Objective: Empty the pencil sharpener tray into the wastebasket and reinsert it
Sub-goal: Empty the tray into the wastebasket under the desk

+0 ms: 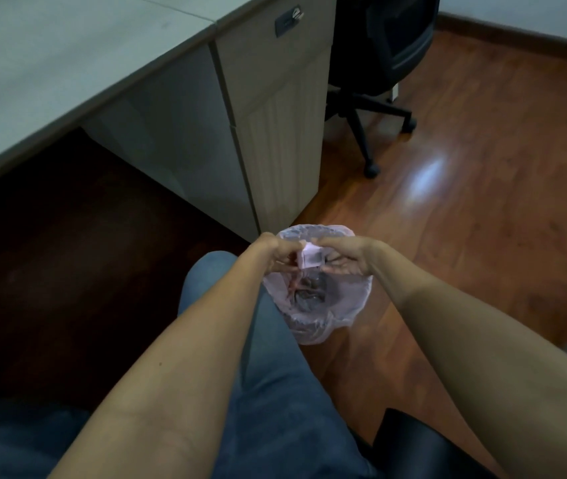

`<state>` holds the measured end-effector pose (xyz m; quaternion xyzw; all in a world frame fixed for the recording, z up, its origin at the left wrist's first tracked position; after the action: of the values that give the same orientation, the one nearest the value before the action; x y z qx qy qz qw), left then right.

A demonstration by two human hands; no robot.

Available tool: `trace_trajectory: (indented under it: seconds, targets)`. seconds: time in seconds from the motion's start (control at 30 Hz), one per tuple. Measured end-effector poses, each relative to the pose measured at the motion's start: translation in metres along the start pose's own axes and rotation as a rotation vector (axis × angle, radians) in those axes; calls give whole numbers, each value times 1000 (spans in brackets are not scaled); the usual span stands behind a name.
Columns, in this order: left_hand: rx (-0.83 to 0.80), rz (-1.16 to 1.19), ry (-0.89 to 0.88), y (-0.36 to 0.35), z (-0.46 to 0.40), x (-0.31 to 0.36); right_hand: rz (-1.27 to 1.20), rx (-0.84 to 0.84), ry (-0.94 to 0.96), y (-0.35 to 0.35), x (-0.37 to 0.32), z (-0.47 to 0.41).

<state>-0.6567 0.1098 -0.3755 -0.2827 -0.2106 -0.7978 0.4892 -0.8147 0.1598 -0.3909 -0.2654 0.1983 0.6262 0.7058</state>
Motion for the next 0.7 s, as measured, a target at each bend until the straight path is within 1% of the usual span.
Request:
trace_trajectory:
  seconds: [0.07,0.17,0.27,0.4,0.5,0.57,0.7]
  targets:
    - [-8,36,-23,2,1,-1,6,-27,17,0,0,-1]
    - [-28,149,-137,6,7,4,-82,-79,186,-2,-17,-3]
    - [-24,174,-268,12,14,18,-120,-124,285,-5,-33,1]
    - [-54,48,-387,23,28,40,-80,-210,371,-11,-52,19]
    - [-80,-20,-457,25,41,60,-100,-254,438,-13,-68,32]
    - [-91,-45,-504,24,52,73,-88,-259,469,-15,-80,39]
    - [-57,-89,-631,31,80,103,-52,-220,569,-19,-113,64]
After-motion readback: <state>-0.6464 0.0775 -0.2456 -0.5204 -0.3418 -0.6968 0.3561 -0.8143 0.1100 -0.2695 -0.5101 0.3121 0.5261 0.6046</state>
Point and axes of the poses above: each hand's wrist, its own z-axis away from the middle knuckle, its own y-axis out of the back of the hand, x = y × z, the point moved 9 cm from there along -z, towards the middle knuckle, and after that the axes turned 7 degrees about -x, right-handed, at the moved point
